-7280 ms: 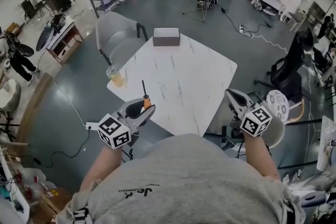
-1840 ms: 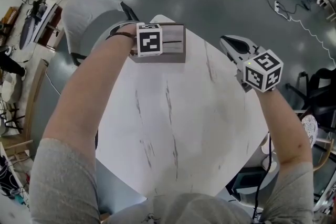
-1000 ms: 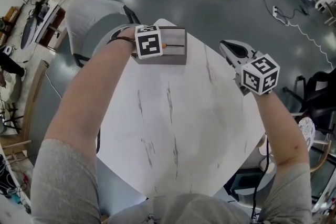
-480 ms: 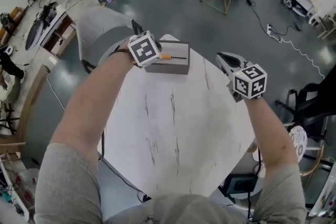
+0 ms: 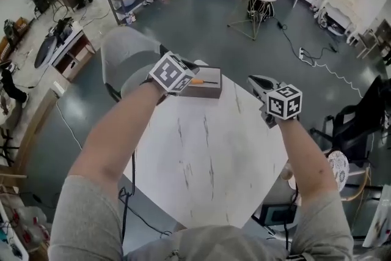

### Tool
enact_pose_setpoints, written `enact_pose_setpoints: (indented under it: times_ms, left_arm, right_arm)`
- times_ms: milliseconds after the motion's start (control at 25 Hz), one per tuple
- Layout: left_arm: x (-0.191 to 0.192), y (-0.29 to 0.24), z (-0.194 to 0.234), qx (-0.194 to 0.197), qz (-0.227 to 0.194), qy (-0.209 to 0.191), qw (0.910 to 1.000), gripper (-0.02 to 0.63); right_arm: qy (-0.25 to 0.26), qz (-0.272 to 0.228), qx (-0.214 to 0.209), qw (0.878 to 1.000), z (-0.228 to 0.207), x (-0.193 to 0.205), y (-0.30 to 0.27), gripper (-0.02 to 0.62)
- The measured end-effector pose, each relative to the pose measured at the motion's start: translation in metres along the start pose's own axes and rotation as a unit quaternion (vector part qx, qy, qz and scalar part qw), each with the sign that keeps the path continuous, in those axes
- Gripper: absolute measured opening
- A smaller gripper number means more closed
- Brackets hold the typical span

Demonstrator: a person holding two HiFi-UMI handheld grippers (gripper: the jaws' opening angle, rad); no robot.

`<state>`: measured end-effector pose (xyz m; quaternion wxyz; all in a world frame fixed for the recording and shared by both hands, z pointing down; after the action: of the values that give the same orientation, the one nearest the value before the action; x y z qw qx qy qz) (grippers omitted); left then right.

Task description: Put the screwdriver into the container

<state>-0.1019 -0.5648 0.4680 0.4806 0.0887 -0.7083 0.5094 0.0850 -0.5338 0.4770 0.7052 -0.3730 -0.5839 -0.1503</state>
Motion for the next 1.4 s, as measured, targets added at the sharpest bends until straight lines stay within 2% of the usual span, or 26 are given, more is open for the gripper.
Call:
enact_pose_setpoints:
  times_ms: [160,320,560,760,920,1080,1200,1400]
  left_arm:
    - [-0.007,0.03,-0.035,0.028,-0.051,0.039,0.9975,0.002]
    - [0.004,0.057,-0.075,0.057,-0.085,0.068,0.9924,0.003]
    - [0.036,0.099,-0.112,0.058,-0.137,0.101,0.9838,0.003]
    - [0.074,0.144,-0.142,0.025,-0.166,0.146,0.9749,0.003]
    - [0.109,0.168,-0.188,-0.017,-0.183,0.183,0.9657,0.003]
    - [0.136,0.189,-0.25,-0.048,-0.211,0.235,0.9476,0.003]
    - [0.144,0.206,-0.297,-0.08,-0.221,0.259,0.9367,0.003]
    - [0.13,0.242,-0.359,-0.122,-0.244,0.256,0.9272,0.003]
  right_arm:
    - [-0.009,-0.002,-0.002,1.0,0.034,-0.015,0.022,0.008]
    - [-0.018,0.003,-0.002,1.0,0.069,-0.019,0.05,0.008]
    - [-0.042,-0.002,0.019,0.999,0.106,-0.003,0.091,0.008]
    - [-0.062,-0.018,0.021,0.998,0.125,0.004,0.128,0.008]
    - [-0.064,-0.031,0.017,0.997,0.126,0.021,0.167,0.008]
    - [-0.055,-0.034,0.009,0.998,0.129,0.042,0.209,0.008]
    - [-0.044,-0.039,-0.007,0.998,0.128,0.049,0.239,0.008]
    - [-0.041,-0.047,-0.026,0.998,0.131,0.057,0.288,0.008]
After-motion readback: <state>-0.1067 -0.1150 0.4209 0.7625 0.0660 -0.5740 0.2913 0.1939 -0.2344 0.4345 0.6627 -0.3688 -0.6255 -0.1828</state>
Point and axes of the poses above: the fingertips, and each gripper's own axes: y backward along the fingers, z to its left, x out of its underside, the point moved 2 cm from there along y, backward along the fingers, and after that the axes turned 8 degrees about y, right-handed, at the moved point
